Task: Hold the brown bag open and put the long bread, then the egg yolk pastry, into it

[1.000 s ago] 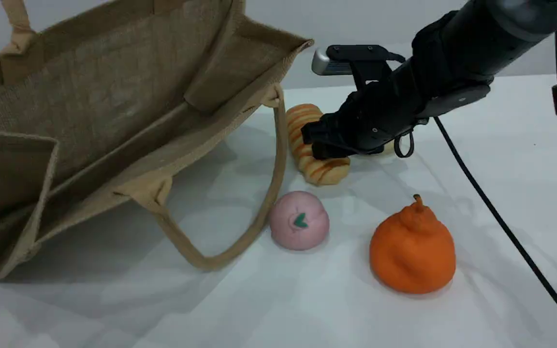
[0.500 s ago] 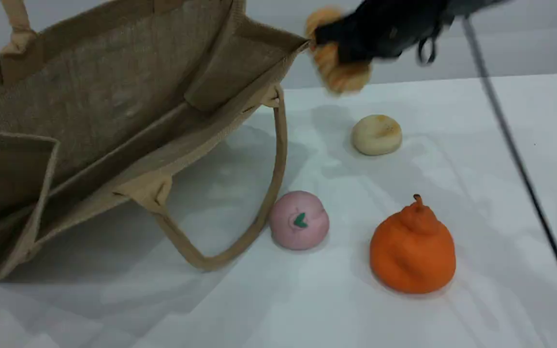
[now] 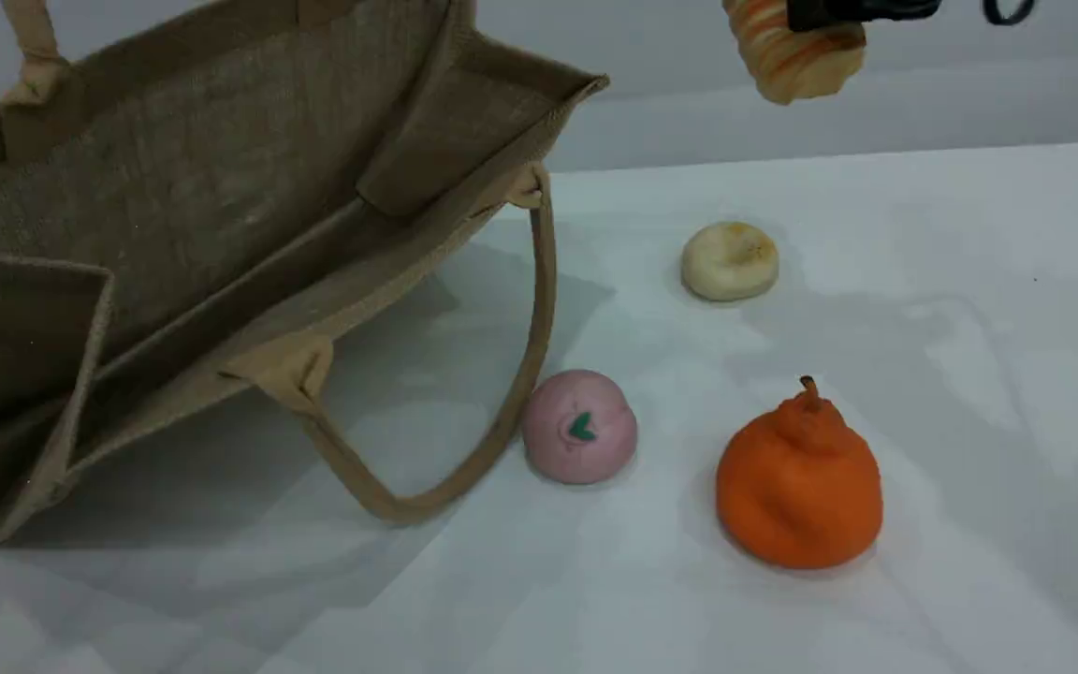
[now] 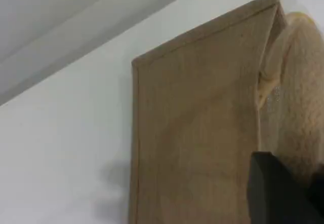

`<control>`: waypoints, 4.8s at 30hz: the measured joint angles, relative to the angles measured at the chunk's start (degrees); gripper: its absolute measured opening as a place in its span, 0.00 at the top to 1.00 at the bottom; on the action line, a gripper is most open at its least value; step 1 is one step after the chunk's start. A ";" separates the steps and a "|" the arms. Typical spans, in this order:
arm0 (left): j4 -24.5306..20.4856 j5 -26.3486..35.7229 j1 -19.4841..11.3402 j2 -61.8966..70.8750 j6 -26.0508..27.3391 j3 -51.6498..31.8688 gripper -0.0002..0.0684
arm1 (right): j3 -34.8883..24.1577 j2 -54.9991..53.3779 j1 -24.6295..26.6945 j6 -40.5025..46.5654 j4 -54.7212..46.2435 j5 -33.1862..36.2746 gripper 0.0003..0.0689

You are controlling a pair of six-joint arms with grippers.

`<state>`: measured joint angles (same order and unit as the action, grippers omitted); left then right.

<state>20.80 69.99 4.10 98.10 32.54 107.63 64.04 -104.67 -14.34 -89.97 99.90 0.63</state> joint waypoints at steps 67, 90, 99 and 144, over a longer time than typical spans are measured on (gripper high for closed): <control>7.87 -0.05 0.05 0.00 2.69 0.10 0.88 | 11.34 -14.44 -16.58 12.55 0.05 26.05 0.61; 7.53 0.01 0.05 0.00 2.77 0.10 0.88 | 11.17 -3.02 6.61 27.54 -28.09 22.21 0.29; 7.49 -0.05 0.05 0.00 2.77 0.10 0.88 | 11.28 -13.72 8.06 21.35 -16.35 12.02 0.29; 7.49 -0.05 0.05 0.00 1.89 0.10 0.88 | 20.39 -34.19 5.74 6.99 -2.42 17.75 0.66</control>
<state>28.29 69.94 4.15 98.10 34.43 107.73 84.43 -138.85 -8.60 -82.98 97.48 18.38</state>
